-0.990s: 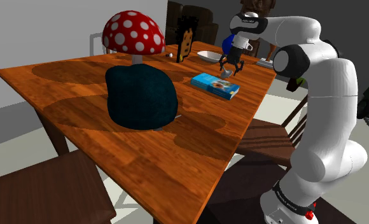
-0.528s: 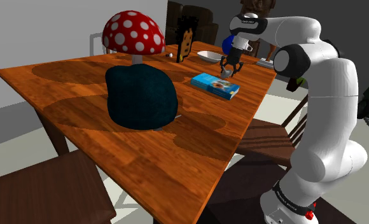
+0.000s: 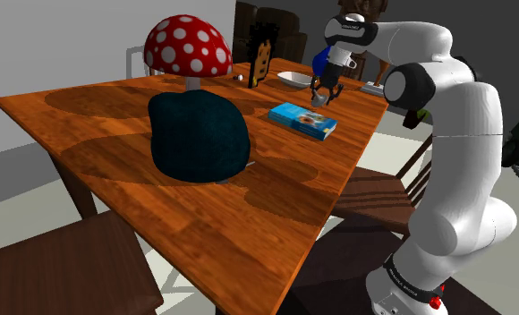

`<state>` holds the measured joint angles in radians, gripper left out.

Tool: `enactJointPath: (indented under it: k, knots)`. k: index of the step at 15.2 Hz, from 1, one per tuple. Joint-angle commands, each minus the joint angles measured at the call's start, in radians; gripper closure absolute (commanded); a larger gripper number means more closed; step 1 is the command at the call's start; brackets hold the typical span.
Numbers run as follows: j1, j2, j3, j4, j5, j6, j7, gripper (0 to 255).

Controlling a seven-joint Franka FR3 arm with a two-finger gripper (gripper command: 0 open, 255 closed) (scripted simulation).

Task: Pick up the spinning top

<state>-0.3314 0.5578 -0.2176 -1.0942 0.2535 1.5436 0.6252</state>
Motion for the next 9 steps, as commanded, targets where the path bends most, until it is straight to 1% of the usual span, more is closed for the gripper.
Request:
enactJointPath:
  k: [1,5,9]
  knots:
    - [-0.005,0.008,0.000,0.041,0.001,-0.032,0.005,255]
    - [-0.017,0.033,0.003,0.136,0.005,-0.101,0.016,255]
    - [-0.034,0.075,0.007,0.263,0.013,-0.184,0.030,255]
